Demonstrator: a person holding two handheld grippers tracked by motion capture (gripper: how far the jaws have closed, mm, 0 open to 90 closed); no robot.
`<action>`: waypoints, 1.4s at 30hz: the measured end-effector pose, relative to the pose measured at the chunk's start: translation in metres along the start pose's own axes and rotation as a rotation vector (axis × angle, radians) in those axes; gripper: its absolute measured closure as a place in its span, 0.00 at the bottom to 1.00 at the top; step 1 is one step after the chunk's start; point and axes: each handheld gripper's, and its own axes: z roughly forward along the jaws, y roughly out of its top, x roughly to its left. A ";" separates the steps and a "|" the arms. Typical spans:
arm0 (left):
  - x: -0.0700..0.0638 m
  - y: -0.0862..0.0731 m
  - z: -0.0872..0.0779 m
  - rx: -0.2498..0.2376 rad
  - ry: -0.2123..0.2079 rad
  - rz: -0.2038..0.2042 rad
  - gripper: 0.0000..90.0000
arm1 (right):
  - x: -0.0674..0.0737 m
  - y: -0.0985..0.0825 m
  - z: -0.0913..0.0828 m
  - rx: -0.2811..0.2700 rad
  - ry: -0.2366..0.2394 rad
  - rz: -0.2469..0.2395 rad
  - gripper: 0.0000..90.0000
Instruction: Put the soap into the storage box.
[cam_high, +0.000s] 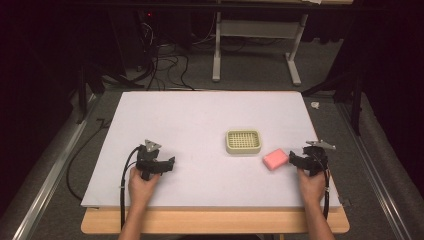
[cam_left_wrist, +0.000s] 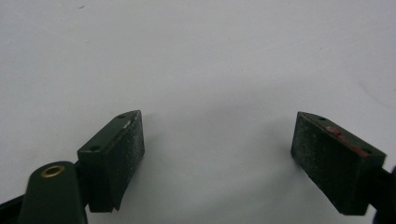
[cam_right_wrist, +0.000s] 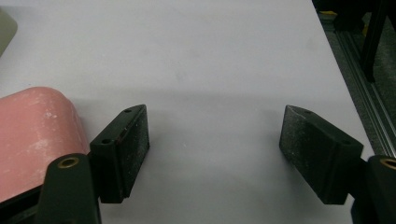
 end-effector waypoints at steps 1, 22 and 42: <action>0.000 0.000 0.000 0.000 0.000 0.000 0.20 | 0.000 0.000 0.000 0.000 0.000 0.000 0.27; 0.000 0.000 0.000 -0.001 0.000 0.000 0.20 | -0.001 0.001 0.000 0.006 0.022 -0.002 0.24; 0.000 0.000 0.000 -0.001 0.001 0.001 0.20 | -0.002 0.001 -0.008 -0.026 0.037 -0.012 0.23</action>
